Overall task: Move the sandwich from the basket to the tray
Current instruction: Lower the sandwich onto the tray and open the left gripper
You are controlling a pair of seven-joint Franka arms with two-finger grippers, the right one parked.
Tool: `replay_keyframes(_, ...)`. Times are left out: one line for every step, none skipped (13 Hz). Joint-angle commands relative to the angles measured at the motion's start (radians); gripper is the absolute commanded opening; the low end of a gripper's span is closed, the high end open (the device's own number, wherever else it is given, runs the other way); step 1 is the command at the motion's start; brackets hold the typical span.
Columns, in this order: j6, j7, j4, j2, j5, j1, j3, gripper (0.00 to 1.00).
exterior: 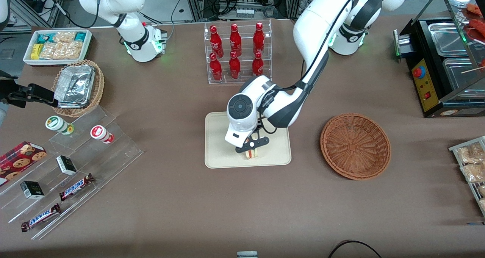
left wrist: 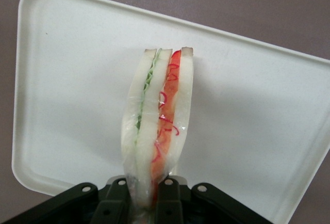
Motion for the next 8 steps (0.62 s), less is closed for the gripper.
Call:
replay_keyframes(-0.031, -0.054, 0.056, 0.035, 0.021, -0.028, 0.017, 0.0)
replay_keyframes(-0.028, -0.06, 0.059, 0.04, 0.021, -0.03, 0.017, 0.0)
replay_keyframes(-0.025, -0.078, 0.061, 0.043, 0.021, -0.031, 0.017, 0.0)
replay_keyframes(-0.022, -0.089, 0.061, 0.046, 0.021, -0.036, 0.017, 0.0)
replay_keyframes(-0.014, -0.104, 0.061, 0.052, 0.021, -0.037, 0.017, 0.0)
replay_keyframes(-0.005, -0.108, 0.061, 0.053, 0.021, -0.037, 0.017, 0.0)
replay_keyframes(-0.001, -0.106, 0.059, 0.054, 0.02, -0.037, 0.017, 0.12)
replay_keyframes(-0.001, -0.1, 0.055, 0.054, 0.021, -0.037, 0.017, 0.99)
